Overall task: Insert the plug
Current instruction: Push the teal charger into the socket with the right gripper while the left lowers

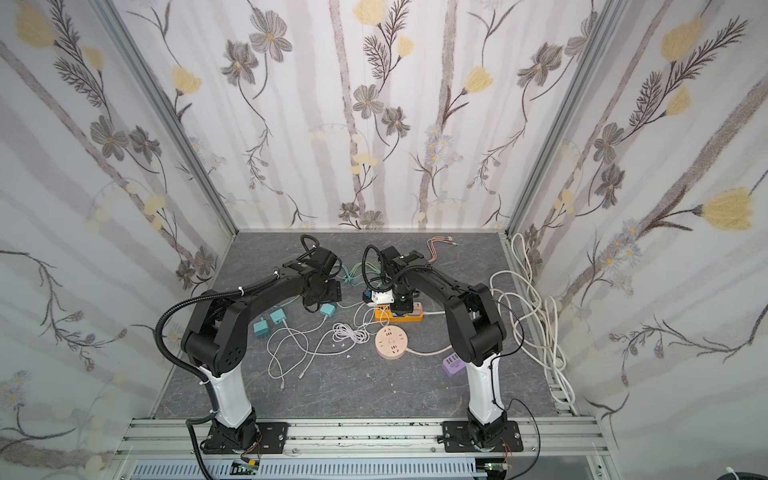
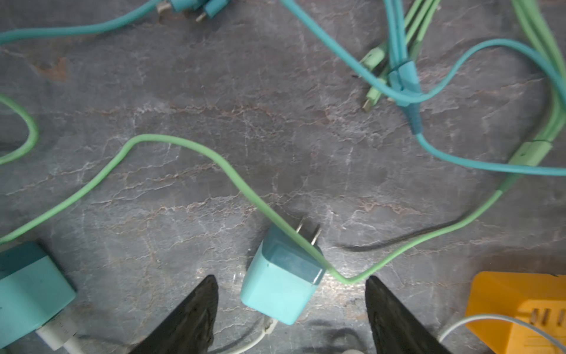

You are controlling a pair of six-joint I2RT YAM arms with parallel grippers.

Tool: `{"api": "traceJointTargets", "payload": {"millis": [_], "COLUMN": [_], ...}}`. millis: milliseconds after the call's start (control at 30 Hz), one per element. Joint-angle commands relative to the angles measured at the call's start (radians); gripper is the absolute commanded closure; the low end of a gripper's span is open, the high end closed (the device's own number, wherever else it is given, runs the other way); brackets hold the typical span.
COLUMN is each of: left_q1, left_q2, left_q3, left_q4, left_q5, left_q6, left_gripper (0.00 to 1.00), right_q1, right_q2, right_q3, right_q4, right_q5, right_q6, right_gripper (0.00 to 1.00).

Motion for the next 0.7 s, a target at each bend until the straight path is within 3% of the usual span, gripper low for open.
{"api": "traceJointTargets", "payload": {"millis": [0,433,667], "left_q1": [0.021,0.2,0.307], "left_q2": [0.006,-0.049,-0.144], "left_q3": [-0.029,-0.188,-0.267], "left_q4": [0.013,0.062,0.065], "left_q5": [-0.064,-0.036,-0.046], "left_q6": [-0.045,-0.016,0.004], "left_gripper": [0.25,0.52,0.54], "right_q1": [-0.007,-0.042,-0.074], "right_q2": [0.064,0.212,0.279], "right_q3": [0.018,0.289,0.424], "right_q4": [0.047,-0.041,-0.053], "right_q5": [0.162,0.185,0.162], "right_q6": [-0.017,-0.125,-0.157], "right_gripper": [0.9,0.81,0.78]}}
